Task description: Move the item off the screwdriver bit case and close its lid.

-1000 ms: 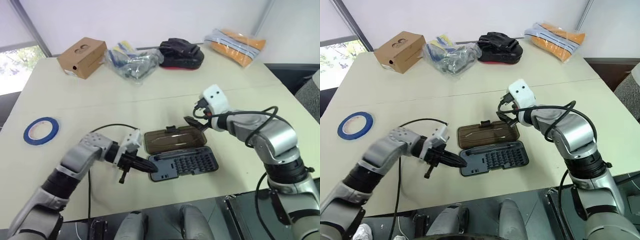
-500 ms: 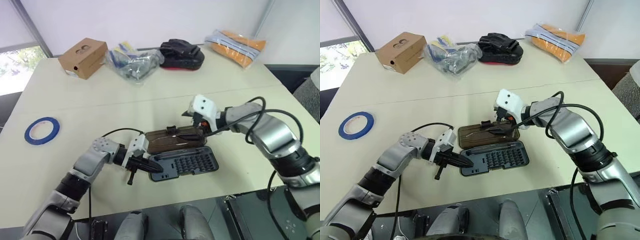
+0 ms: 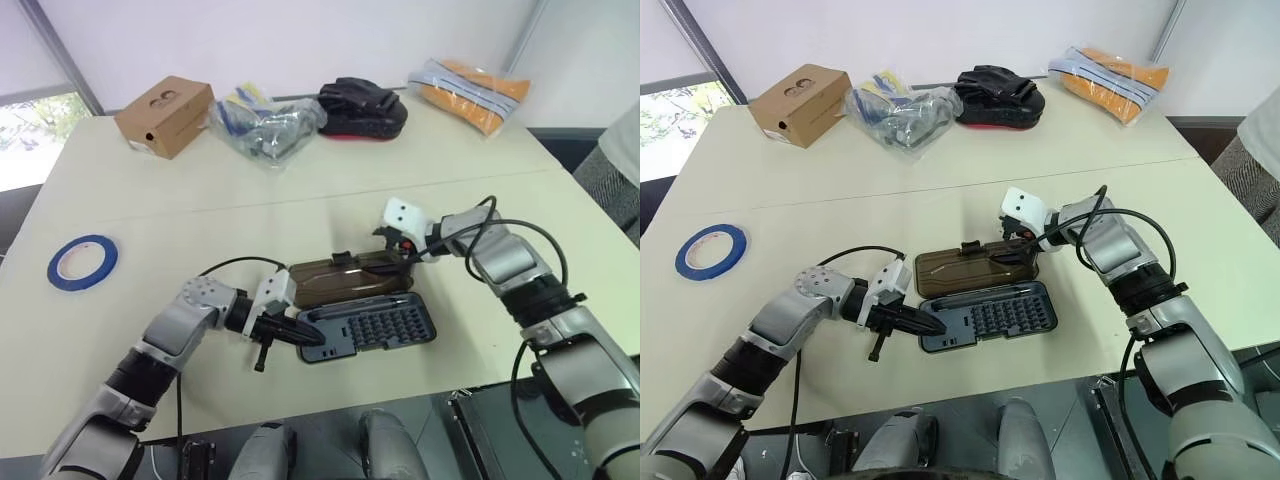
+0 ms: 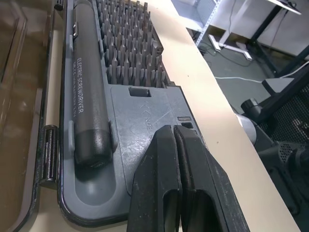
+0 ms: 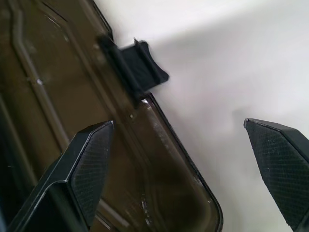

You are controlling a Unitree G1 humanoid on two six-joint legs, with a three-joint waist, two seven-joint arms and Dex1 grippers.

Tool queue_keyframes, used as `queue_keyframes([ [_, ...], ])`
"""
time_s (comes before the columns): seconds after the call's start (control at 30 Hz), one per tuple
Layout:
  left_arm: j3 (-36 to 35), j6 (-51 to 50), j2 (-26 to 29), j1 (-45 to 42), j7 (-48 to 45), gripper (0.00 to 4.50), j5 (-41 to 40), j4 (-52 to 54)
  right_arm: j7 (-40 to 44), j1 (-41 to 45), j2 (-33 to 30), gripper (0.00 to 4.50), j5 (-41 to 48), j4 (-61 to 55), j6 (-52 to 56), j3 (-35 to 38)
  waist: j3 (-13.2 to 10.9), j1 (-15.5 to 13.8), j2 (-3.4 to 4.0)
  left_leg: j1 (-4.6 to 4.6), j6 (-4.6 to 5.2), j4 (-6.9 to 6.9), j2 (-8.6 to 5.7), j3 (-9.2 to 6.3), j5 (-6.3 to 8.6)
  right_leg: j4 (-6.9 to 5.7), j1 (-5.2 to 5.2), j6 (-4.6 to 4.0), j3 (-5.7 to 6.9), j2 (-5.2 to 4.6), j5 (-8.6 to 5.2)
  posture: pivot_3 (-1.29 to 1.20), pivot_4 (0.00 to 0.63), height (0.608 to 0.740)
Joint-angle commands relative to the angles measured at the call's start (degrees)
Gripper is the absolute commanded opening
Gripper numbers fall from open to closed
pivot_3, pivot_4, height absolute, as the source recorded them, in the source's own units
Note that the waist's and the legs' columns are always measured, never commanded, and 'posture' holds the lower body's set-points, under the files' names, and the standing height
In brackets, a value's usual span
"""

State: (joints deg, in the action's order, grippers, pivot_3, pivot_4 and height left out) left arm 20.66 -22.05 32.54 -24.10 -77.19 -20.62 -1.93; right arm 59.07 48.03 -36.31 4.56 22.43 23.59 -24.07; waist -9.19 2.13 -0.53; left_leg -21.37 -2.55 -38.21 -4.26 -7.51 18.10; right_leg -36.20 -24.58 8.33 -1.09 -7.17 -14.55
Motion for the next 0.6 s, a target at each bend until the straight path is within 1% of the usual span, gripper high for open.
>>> queue_keyframes([
  [0.03,-0.4,-1.04,1.14,0.84,1.21,0.06,1.88,-1.27,0.81,2.58,1.25,4.5,-1.05,2.07,-2.34,2.42,0.0,0.02,0.0,0.0,0.0,0.0,0.0,0.0,0.0,0.0,0.0,0.0,0.0,0.0,0.0,0.0,0.15,0.74],
  [0.3,-1.14,-0.67,0.82,0.48,2.11,0.06,2.01,-1.41,1.29,4.92,4.29,4.5,-3.72,11.14,-6.05,3.47,0.0,0.09,0.01,0.0,-0.02,0.0,0.0,-0.02,-0.01,-0.01,0.0,0.0,0.0,0.0,0.0,0.0,0.15,0.74],
  [0.53,-1.64,-0.55,0.37,0.47,3.15,0.06,1.95,-1.16,3.05,4.7,5.21,4.5,-5.59,13.94,-7.8,3.57,0.01,0.14,0.02,0.01,-0.03,0.0,0.0,-0.03,-0.01,-0.02,0.0,0.0,0.0,0.0,0.0,0.0,0.15,0.74],
  [0.6,-1.77,-0.53,0.39,0.44,3.32,0.0,1.9,-1.12,3.6,4.24,5.28,3.94,-6.09,13.75,-8.17,3.39,0.01,0.15,0.02,0.01,-0.03,0.0,0.0,-0.03,-0.01,-0.02,0.0,0.0,0.0,0.0,0.0,0.0,0.15,0.74],
])
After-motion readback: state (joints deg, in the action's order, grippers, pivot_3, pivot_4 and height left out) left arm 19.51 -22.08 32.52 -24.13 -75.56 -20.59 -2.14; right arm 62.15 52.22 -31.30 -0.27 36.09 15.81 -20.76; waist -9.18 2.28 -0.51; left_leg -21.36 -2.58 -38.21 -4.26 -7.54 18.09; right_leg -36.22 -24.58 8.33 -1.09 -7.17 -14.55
